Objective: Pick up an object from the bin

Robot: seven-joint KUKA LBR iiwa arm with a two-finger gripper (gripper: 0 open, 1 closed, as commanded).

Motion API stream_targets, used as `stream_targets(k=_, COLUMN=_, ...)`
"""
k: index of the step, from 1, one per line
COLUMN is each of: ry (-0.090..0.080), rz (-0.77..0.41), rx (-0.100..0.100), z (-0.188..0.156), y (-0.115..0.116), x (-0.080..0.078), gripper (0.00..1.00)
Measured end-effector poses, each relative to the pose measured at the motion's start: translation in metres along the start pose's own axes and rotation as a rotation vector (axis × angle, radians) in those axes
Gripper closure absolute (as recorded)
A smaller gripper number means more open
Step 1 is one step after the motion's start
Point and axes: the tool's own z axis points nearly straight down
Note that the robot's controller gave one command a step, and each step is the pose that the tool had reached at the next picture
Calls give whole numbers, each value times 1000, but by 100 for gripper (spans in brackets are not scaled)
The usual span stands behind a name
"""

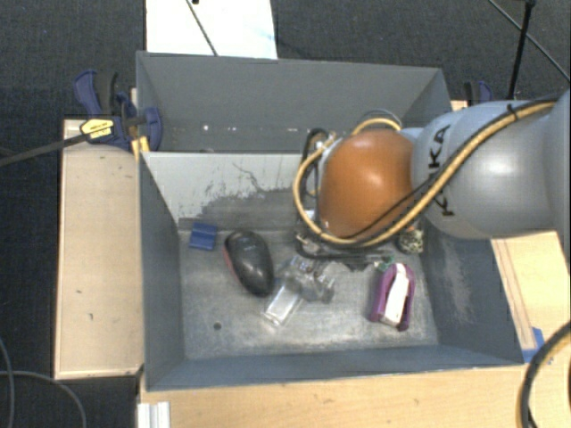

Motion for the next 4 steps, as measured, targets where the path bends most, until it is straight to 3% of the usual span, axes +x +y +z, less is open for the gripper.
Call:
stream_targets(k=1, ry=-4, rz=83, rx=4, z=-111, y=16, x=0, gripper=100)
stream_targets(k=2, ry=4, rz=200, rx=-4, z=-48, y=15, x=-45, gripper=100)
stream_targets(k=3, ry=3, rz=205, rx=-2, z=-51, y=14, x=-44, gripper=0)
stream_targets(k=4, ry=-1, rz=213, rx=0, z=-41, y=-2, x=-54, gripper=0)
